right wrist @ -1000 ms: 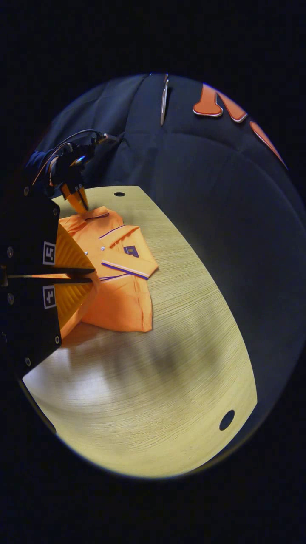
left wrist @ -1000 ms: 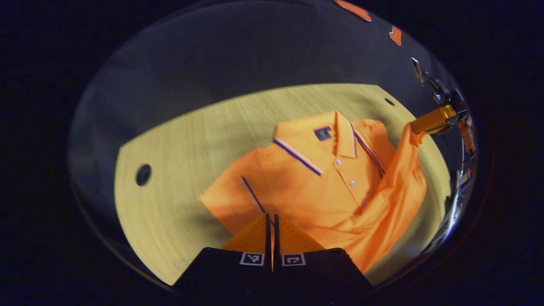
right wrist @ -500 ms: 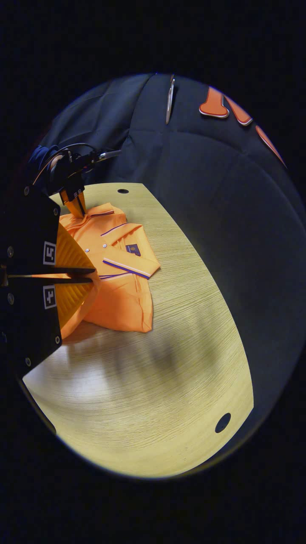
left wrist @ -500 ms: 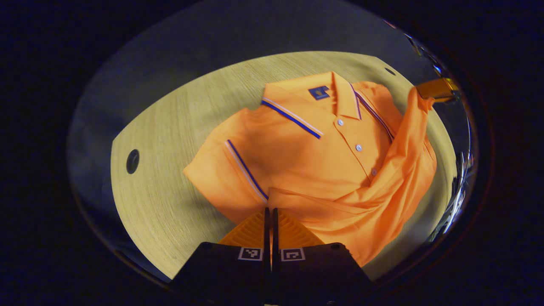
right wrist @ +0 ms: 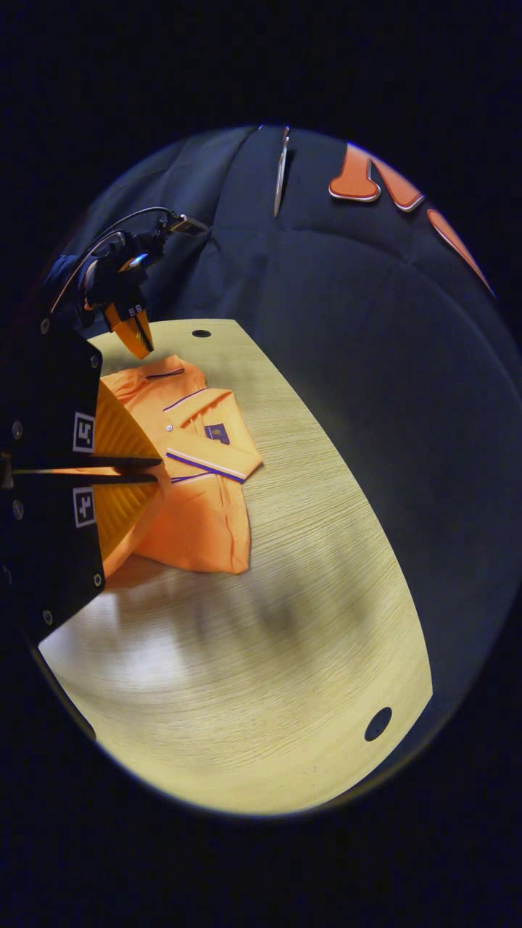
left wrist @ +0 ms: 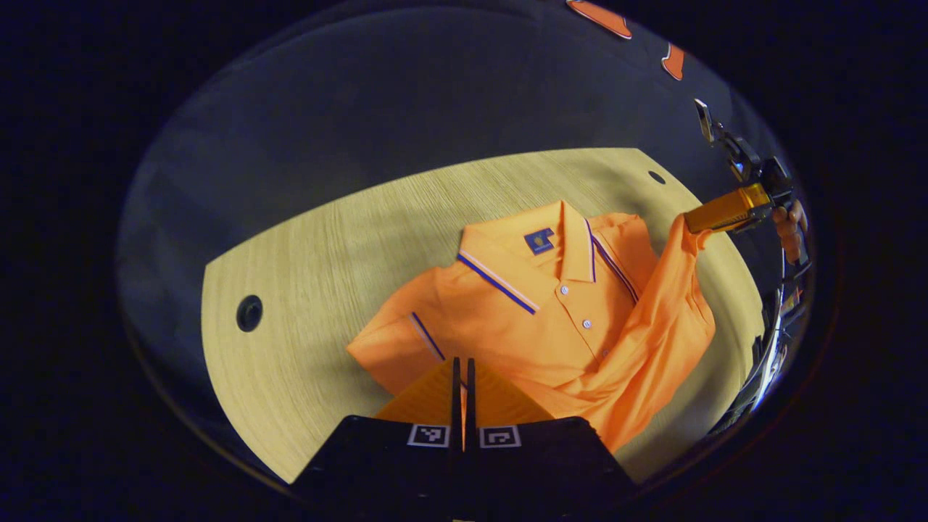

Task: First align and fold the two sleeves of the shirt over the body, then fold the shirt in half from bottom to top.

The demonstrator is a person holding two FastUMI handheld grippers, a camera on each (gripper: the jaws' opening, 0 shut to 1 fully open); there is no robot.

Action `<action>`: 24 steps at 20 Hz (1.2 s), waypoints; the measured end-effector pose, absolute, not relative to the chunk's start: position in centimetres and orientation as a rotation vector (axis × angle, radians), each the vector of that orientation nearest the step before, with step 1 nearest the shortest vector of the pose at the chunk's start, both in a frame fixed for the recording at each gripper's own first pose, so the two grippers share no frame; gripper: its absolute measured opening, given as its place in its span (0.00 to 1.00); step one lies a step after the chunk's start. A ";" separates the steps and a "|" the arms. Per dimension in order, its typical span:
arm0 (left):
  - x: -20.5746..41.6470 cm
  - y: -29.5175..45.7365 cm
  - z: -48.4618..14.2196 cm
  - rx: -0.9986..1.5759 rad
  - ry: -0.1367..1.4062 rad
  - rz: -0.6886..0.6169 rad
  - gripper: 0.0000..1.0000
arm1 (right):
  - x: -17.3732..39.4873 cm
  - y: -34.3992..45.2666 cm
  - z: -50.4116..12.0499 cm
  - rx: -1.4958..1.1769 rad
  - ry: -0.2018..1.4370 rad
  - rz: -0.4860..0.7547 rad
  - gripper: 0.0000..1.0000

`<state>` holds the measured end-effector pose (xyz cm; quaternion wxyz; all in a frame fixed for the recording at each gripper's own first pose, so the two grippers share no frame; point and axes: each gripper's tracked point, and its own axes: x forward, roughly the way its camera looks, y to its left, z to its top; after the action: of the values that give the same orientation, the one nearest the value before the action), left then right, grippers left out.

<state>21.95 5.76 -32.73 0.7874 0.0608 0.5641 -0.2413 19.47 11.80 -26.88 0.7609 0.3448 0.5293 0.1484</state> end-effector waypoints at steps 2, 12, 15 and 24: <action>24.0 6.5 -33.1 0.155 1.176 -0.475 0.01 | 21.8 11.8 -26.2 0.784 1.114 0.312 0.03; 22.9 8.5 -25.9 0.026 1.007 -0.327 0.78 | 20.0 10.9 -24.8 0.802 1.041 0.192 0.76; 22.1 8.5 -21.0 0.043 0.853 -0.288 0.89 | 17.9 9.3 -21.3 0.716 0.874 0.170 0.88; 17.4 14.1 -6.6 -0.036 0.488 -0.195 0.93 | 7.8 5.9 -9.7 0.421 0.459 0.018 0.99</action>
<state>17.43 14.05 -6.62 0.9655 -0.0179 0.2413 -0.0964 7.76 5.92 -9.73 0.9518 0.2070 0.2260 0.0088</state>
